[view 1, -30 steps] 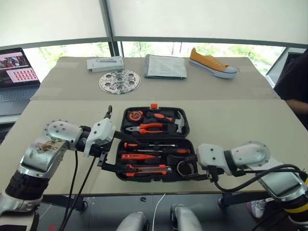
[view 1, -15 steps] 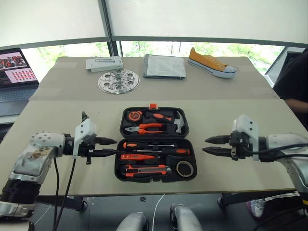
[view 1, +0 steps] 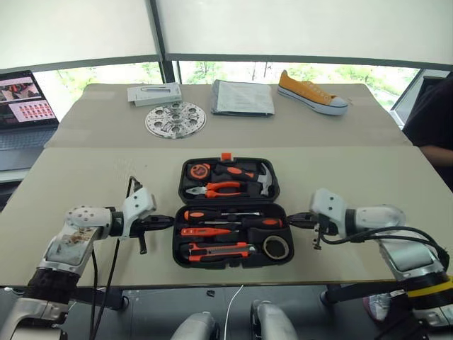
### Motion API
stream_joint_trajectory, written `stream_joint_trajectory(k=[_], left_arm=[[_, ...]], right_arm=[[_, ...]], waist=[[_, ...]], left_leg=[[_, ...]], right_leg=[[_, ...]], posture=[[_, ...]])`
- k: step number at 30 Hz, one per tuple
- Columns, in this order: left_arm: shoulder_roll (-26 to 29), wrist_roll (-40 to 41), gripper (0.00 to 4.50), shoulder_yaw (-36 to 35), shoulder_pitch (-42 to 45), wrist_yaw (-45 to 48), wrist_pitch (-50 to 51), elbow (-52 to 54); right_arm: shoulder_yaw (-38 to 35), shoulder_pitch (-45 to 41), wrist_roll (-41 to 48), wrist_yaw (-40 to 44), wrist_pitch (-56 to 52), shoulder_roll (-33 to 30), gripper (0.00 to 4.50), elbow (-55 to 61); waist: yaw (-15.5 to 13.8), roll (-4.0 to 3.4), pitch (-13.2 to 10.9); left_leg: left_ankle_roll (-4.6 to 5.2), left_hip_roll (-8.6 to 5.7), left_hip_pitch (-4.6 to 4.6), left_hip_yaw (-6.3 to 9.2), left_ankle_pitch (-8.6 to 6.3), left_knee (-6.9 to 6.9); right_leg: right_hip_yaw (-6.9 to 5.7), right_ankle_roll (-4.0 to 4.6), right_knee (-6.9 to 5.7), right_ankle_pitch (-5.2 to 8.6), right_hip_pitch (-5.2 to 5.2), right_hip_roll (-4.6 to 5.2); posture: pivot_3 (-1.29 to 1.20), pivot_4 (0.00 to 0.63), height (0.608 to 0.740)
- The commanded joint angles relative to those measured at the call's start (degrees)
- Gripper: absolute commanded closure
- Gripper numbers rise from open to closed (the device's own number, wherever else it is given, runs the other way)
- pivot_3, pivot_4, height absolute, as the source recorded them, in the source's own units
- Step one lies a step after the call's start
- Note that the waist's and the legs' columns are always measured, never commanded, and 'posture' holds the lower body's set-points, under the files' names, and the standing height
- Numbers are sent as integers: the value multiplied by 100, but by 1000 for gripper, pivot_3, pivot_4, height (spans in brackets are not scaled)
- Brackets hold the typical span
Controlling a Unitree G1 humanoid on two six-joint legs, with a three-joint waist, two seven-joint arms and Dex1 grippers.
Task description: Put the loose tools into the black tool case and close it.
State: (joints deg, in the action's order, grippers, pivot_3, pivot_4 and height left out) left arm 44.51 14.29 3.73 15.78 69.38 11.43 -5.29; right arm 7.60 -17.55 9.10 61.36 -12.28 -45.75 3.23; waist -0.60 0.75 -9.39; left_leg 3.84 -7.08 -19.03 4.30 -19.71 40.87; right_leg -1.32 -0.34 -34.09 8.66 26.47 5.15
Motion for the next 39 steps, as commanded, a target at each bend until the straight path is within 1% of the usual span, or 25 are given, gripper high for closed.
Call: stream_joint_trajectory(k=[1,5,13,16,20,22,25,29,33,39], left_arm=[[-86,320,4469,-35,41,113,119,576],[43,516,4469,-107,-127,310,393,930],[293,392,4469,-325,-603,302,324,1091],[445,396,4469,-478,-792,311,267,1004],[718,236,4469,-609,-902,367,2,612],[727,170,4469,-651,-741,261,-132,308],[553,197,4469,-665,-273,42,-82,-29],[359,407,4469,-602,70,49,219,14],[348,565,4469,-505,-76,184,443,435],[417,709,4469,-454,-516,299,799,1187]], right_arm=[[-49,-1,387,326,125,23,4496,740],[-91,374,557,522,-64,-164,4496,1320],[-471,1008,426,295,-111,-430,4496,1572],[-704,1246,464,258,-129,-568,4496,1559],[-916,1454,449,219,-82,-685,4496,1493],[-936,1429,411,146,-91,-669,4496,1438],[-817,1170,304,7,-81,-552,4496,1273],[-580,738,175,-100,-38,-350,4496,1079],[-384,553,232,50,-45,-293,4496,1217],[-340,682,560,407,-123,-353,4496,1655]], waist=[[0,0,0],[2,0,0],[-2,0,0],[-12,0,0],[-17,0,0],[-10,0,0],[-17,0,0],[-5,1,0],[21,1,0],[12,0,0]], left_leg=[[0,0,-4,0,0,1],[0,6,-18,1,0,-2],[-1,4,-15,0,0,5],[-1,4,-10,0,0,4],[-2,4,-6,0,-1,3],[-2,5,-1,1,-1,2],[-2,5,6,0,-1,2],[-2,2,7,0,-1,4],[-1,4,5,0,0,-3],[0,2,-3,1,-1,-3]], right_leg=[[-1,0,0,0,3,0],[0,3,-7,2,26,-1],[4,2,-5,1,15,2],[5,2,-6,1,10,1],[2,2,-6,1,5,0],[3,2,-6,1,1,-1],[1,2,-6,1,-7,0],[1,-1,-5,0,-10,2],[0,1,-4,0,1,0],[-1,0,1,0,5,-3]], posture=[[0,150,737],[0,150,737],[0,150,737],[0,150,737],[0,150,737],[0,150,737],[0,150,737],[0,150,737],[0,150,737],[0,150,737]])
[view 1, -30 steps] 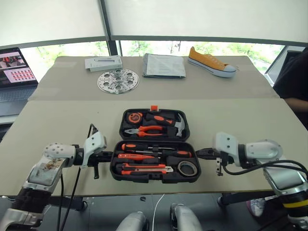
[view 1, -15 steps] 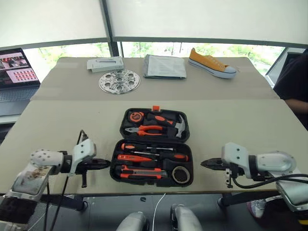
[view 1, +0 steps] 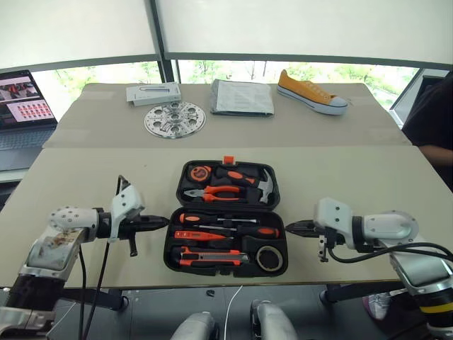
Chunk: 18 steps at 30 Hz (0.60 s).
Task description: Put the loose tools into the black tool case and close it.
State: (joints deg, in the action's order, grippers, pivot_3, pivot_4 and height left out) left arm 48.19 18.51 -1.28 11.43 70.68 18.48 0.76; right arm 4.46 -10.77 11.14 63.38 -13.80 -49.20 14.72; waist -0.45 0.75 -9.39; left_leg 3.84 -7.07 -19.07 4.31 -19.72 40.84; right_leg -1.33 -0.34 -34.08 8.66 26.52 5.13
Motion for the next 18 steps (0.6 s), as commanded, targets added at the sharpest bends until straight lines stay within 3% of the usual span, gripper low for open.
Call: stream_joint_trajectory(k=[1,11,14,15,16,18], left_arm=[[56,305,4469,44,-142,178,148,682],[16,396,4469,-22,-441,47,469,1116],[284,173,4469,-173,-383,-31,573,703],[344,131,4500,-231,-307,-79,623,506],[374,168,3971,-301,-168,-124,754,286],[392,275,3534,-385,103,-223,1008,-35]], right_arm=[[-34,41,386,245,11,-27,4496,552],[-259,557,225,281,178,-262,4496,515],[-533,450,1,-58,-286,-476,4496,147],[-610,378,67,-134,-527,-504,3919,86],[-705,286,245,-186,-844,-499,3713,71],[-837,127,519,-247,-1314,-470,3048,78]], waist=[[-10,0,0],[-25,0,0],[-28,0,0],[-27,0,0],[-25,0,0],[-24,0,0]], left_leg=[[0,1,1,0,0,0],[-1,2,8,0,0,2],[-2,2,8,0,-1,3],[-4,2,8,0,-2,3],[-4,2,9,-1,-2,4],[-4,2,10,-1,-1,3]], right_leg=[[0,0,-1,0,-1,1],[3,0,-2,1,-11,3],[3,0,-3,1,-12,3],[3,0,-4,1,-12,3],[4,0,-4,1,-13,2],[4,1,-6,1,-13,2]], posture=[[0,150,737],[0,150,737],[0,150,737],[0,150,737],[0,150,737],[0,150,737]])
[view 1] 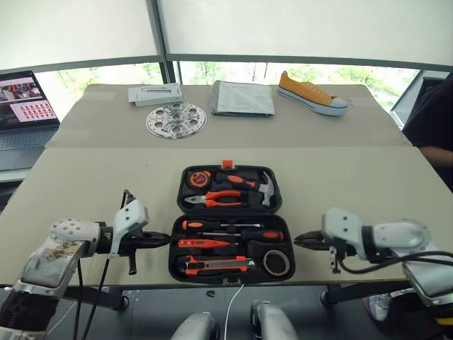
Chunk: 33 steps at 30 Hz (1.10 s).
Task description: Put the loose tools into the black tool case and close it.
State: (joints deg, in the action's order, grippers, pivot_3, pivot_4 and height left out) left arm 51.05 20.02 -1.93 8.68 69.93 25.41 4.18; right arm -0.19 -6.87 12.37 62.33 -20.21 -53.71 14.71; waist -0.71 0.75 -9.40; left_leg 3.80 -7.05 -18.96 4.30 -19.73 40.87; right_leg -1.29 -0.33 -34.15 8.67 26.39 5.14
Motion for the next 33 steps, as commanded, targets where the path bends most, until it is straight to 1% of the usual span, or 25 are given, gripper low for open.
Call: stream_joint_trajectory(k=[1,2,4,7,8,9,11,13,15,17,19,20,21,22,23,25,26,27,29,30,31,32,33], left_arm=[[72,294,3124,-394,679,-247,754,-615],[0,444,2856,-470,1013,-357,1115,-863],[-136,611,2190,-562,1549,-614,1707,-1240],[-481,871,1094,-655,2346,-1098,2711,-1646],[-575,949,700,-675,2551,-1235,3018,-1728],[-689,1012,430,-674,2721,-1348,3258,-1770],[-905,1053,430,-619,2966,-1534,3613,-1833],[-1163,927,430,-433,3145,-1813,3704,-1912],[-1297,766,430,-189,3172,-1879,3600,-1988],[-1327,622,430,5,3145,-1898,3438,-2068],[-1369,530,969,100,3138,-1958,3330,-2176],[-1415,490,1090,113,3140,-2012,3251,-2230],[-1452,464,1574,114,3145,-2050,3201,-2285],[-1491,472,1831,85,3147,-2078,3192,-2328],[-1513,486,2209,61,3149,-2092,3190,-2353],[-1537,508,2951,31,3138,-2088,3199,-2367],[-1548,521,3266,8,3133,-2095,3207,-2370],[-1556,531,3684,-14,3126,-2098,3218,-2368],[-1560,544,4280,-51,3111,-2103,3245,-2340],[-1562,545,4500,-61,3107,-2106,3250,-2331],[-1561,550,4500,-70,3099,-2112,3257,-2321],[-1560,561,4500,-79,3088,-2113,3268,-2307],[-1555,589,4500,-96,3069,-2114,3305,-2259]], right_arm=[[-440,-443,573,-204,-1005,49,2640,62],[-477,-672,749,-295,-1364,144,2376,24],[-507,-1060,1002,-467,-1949,310,1698,-51],[-311,-1725,1116,-835,-2614,664,597,-308],[-244,-1903,1122,-945,-2770,765,263,-392],[-173,-2111,1108,-1078,-2936,909,19,-525],[-81,-2482,1096,-1325,-3264,1197,19,-830],[3,-2884,1029,-1679,-3599,1547,19,-1344],[72,-3156,902,-1930,-3676,1784,19,-1806],[175,-3301,757,-2071,-3593,1883,19,-2078],[218,-3376,709,-2113,-3521,1945,0,-2259],[212,-3411,701,-2148,-3508,1994,0,-2356],[210,-3441,688,-2182,-3498,2034,259,-2431],[255,-3443,650,-2196,-3470,2060,520,-2456],[287,-3442,621,-2200,-3453,2075,715,-2463],[361,-3411,615,-2147,-3461,2110,1471,-2385],[387,-3401,622,-2132,-3469,2125,1764,-2347],[404,-3397,634,-2123,-3477,2140,2149,-2321],[439,-3406,642,-2119,-3503,2150,2797,-2296],[447,-3410,642,-2117,-3511,2151,3112,-2291],[448,-3414,643,-2115,-3525,2151,3556,-2291],[451,-3416,646,-2107,-3538,2147,3787,-2290],[461,-3432,646,-2090,-3547,2135,4129,-2292]], waist=[[2,0,0],[1,0,0],[5,1,0],[9,2,1],[11,2,1],[13,2,1],[21,3,2],[53,4,2],[68,4,2],[87,4,2],[98,4,2],[110,4,2],[127,4,2],[136,3,2],[141,3,3],[130,1,4],[121,0,6],[110,-2,8],[94,-2,12],[83,-2,13],[78,-2,13],[78,-1,14],[80,-2,17]], left_leg=[[-1,3,0,1,1,0],[-1,4,0,1,1,-1],[1,6,0,2,2,1],[1,3,-3,3,2,4],[2,2,-1,3,2,5],[2,0,-3,3,3,7],[2,-2,-13,3,3,10],[2,-5,-23,3,3,12],[2,-11,-27,2,3,19],[1,-10,-27,2,4,19],[1,-10,-28,3,4,19],[1,-10,-29,2,4,19],[1,-11,-29,2,4,21],[0,-12,-28,1,4,22],[0,-12,-27,1,4,24],[0,-11,-26,1,4,39],[0,-12,-24,1,4,41],[0,-13,-22,1,4,43],[0,-15,-19,2,4,50],[0,-15,-18,2,4,51],[0,-15,-17,2,4,54],[0,-15,-17,2,4,57],[0,-14,-17,2,4,59]], right_leg=[[0,2,0,-1,1,-1],[0,2,-1,-1,2,-2],[-1,4,-2,-2,1,-3],[-2,5,0,-7,2,2],[-2,5,-4,-7,2,3],[-5,5,-1,-8,2,1],[-6,2,0,-9,10,2],[-8,3,-9,-10,25,4],[-7,3,-9,-10,30,8],[-7,4,-12,-11,30,9],[-8,5,-25,-10,36,6],[-7,5,-41,-10,38,7],[-5,5,-59,-10,42,7],[-5,5,-69,-10,43,11],[-3,5,-72,-10,43,13],[-2,5,-75,-10,40,12],[-1,5,-75,-10,37,13],[0,5,-75,-10,33,13],[0,4,-75,-10,28,13],[1,4,-75,-10,24,13],[1,4,-75,-10,23,12],[2,4,-75,-10,23,13],[4,4,-77,-10,23,13]], posture=[[0,150,737],[0,150,737],[0,150,737],[0,150,737],[0,150,737],[0,150,737],[0,150,737],[0,150,737],[0,150,737],[0,150,737],[0,150,737],[0,150,737],[0,150,737],[0,150,737],[0,150,737],[0,150,737],[0,150,737],[0,150,737],[0,150,737],[0,150,737],[0,150,737],[0,150,737],[0,150,737]])
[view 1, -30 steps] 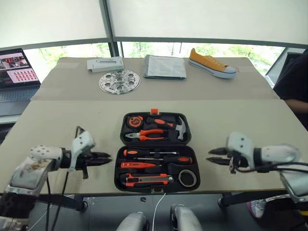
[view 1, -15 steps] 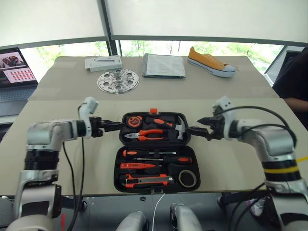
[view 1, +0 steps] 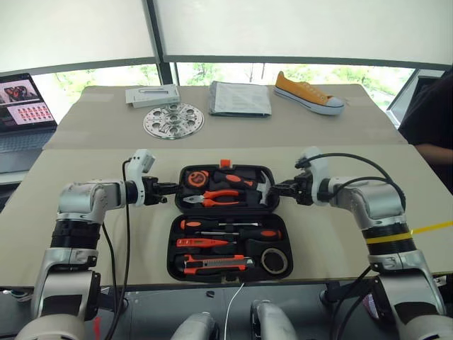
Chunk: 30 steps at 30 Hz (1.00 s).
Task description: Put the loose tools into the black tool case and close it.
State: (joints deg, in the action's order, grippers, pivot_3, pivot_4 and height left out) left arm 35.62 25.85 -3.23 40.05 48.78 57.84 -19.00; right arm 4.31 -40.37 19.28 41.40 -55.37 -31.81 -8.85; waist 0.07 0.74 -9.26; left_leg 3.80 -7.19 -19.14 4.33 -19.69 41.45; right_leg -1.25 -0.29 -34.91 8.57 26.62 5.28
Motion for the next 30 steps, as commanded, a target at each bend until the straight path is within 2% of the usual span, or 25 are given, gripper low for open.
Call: stream_joint_trajectory(k=[1,7,10,15,20,25,30], left_arm=[[-4,26,4500,28,-90,21,65,106],[6,218,4500,-200,-164,159,-230,566],[-105,124,4500,-545,-116,-60,-1078,767],[-242,-174,4500,-685,-214,-353,-2448,1123],[-184,-693,4500,-316,-798,-312,-3548,1669],[-176,-1015,4500,-152,-1461,-337,-4152,1961],[-187,-1043,4500,-298,-1887,-583,-4254,2261]], right_arm=[[12,-119,-43,14,-41,-59,4434,55],[-102,-461,-69,-71,134,-28,4434,14],[-201,-689,-229,-288,610,9,4434,86],[-456,-710,-511,-825,1607,195,4434,298],[-240,-55,-967,-915,2691,121,4434,737],[-142,766,-1207,-920,3277,121,4434,933],[-236,1565,-1303,-877,3671,18,4434,1337]], waist=[[4,-1,5],[18,-1,5],[11,0,3],[36,1,2],[88,0,2],[77,-1,3],[30,-3,5]], left_leg=[[0,0,2,0,0,0],[0,0,-3,-1,0,0],[0,-1,-21,-2,0,4],[-1,-1,-73,-3,1,25],[-1,-2,-85,-1,0,18],[-2,-12,-80,-1,0,15],[-4,-7,14,-1,-2,-19]], right_leg=[[2,0,0,0,-1,0],[27,0,-2,0,7,0],[27,0,-4,0,27,0],[-2,5,-8,-3,75,-1],[-15,5,-13,-3,88,-4],[-58,8,-8,-5,85,-5],[-45,10,20,-4,2,-5]], posture=[[0,150,737],[0,150,737],[0,150,737],[0,150,737],[0,150,737],[0,150,737],[0,150,737]])
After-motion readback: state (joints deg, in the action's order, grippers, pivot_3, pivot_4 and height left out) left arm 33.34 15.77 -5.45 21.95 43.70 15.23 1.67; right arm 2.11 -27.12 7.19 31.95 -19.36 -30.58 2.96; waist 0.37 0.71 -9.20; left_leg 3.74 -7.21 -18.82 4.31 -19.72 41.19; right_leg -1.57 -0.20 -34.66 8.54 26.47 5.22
